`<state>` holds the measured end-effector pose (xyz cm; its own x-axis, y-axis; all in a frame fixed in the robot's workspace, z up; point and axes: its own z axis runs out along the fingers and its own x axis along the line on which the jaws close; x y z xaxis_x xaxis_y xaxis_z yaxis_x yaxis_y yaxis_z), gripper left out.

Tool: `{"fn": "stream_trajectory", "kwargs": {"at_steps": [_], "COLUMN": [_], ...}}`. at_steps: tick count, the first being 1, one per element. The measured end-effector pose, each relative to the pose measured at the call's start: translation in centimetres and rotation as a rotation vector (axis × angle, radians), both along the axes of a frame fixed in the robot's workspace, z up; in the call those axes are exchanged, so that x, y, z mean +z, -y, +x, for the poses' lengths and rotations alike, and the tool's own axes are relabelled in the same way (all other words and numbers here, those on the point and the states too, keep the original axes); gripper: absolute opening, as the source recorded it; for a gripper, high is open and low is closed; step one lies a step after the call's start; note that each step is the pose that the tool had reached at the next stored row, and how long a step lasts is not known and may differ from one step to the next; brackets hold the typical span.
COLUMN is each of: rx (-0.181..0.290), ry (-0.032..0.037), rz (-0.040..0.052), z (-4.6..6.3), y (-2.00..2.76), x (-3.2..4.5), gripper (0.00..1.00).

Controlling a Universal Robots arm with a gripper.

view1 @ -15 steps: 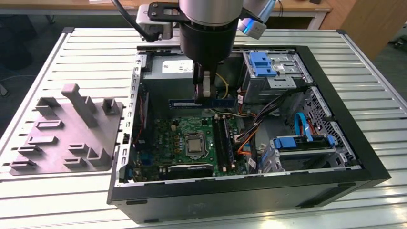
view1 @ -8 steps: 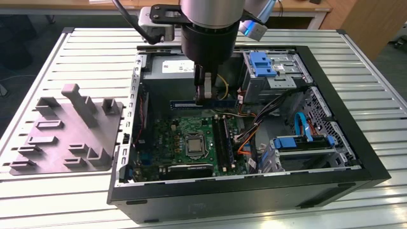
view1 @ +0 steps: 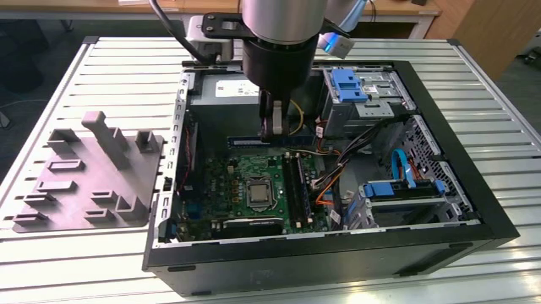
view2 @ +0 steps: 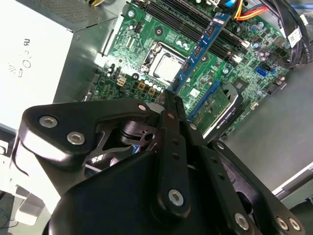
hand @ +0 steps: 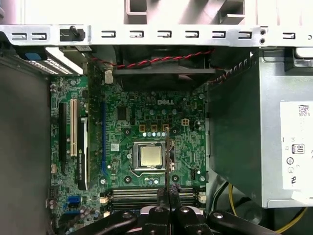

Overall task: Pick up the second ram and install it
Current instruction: 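Pick up the second ram and move it above second insertion slot, then insert the second ram into the second slot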

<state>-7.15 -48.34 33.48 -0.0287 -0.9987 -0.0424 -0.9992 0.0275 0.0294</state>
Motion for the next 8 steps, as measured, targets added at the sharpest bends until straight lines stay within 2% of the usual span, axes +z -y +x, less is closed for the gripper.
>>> {"fn": "stream_trajectory", "kwargs": {"at_steps": [8], "rx": [0.002], "ry": [0.0000], "rz": [-0.0001], "z": [0.08], "y": [0.00], "x": [-0.23], "gripper": [0.11]}}
